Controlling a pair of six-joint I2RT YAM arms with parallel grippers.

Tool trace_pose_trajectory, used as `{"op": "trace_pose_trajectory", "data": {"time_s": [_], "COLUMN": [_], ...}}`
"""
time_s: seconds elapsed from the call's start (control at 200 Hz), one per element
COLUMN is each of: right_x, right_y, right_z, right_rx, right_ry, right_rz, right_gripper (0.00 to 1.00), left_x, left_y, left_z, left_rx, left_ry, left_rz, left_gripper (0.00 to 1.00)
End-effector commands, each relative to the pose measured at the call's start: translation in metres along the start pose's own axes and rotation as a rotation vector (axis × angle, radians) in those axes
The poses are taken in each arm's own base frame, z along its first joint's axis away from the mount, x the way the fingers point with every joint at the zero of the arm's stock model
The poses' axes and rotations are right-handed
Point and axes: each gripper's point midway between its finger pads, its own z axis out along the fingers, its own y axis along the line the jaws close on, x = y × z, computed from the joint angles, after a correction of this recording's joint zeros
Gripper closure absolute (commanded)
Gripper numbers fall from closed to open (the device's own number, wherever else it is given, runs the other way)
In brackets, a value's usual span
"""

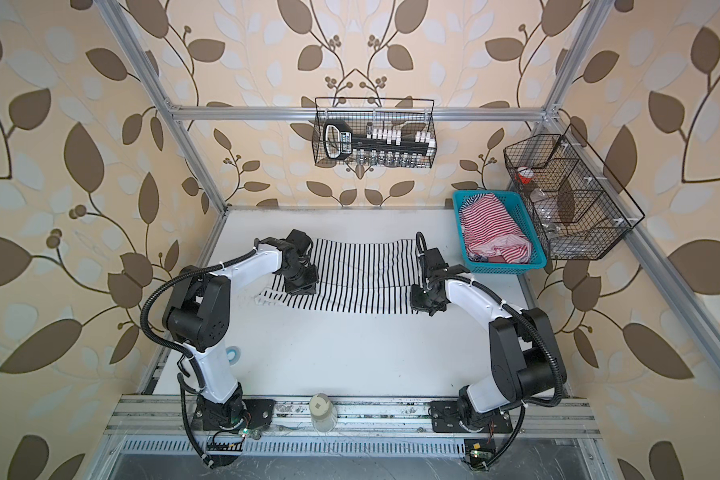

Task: Fold and stack the tank tops
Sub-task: 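Lower the folded hem with both grippers, pressing it onto the far half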

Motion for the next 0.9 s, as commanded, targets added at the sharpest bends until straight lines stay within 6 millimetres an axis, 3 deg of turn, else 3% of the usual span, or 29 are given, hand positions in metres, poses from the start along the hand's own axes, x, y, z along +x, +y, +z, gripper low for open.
{"op": "trace_pose_trajectory", "data": {"time_s": [0.0,0.2,0.53,0.895], "right_x": [0.001,-0.002,0.0,0.004], "right_y": [-0.012,-0.009,-0.011,-0.024], "right_z": [0.01,0.018,0.03,0.032], "right_rx": [0.068,0.058,0.071,0.148], "right_ry": [0.002,0.011,0.031,0.05], "right_rz": [0.007,0.01,0.011,0.01], "right_gripper": [0.8,0.74,0.72,0.88], "left_x": [0.003,0.007,0.014,0.019], "left_y": [0.005,0.014,0.026,0.037], "left_z": [0.013,0.033,0.048,0.045], "left_rx": [0.016,-0.01,-0.052,-0.093], "left_ry": [0.029,0.068,0.099,0.102], "left_rz": [-0.038,-0.048,-0.053,-0.046], "left_gripper": [0.89,0.9,0.91,0.92]}}
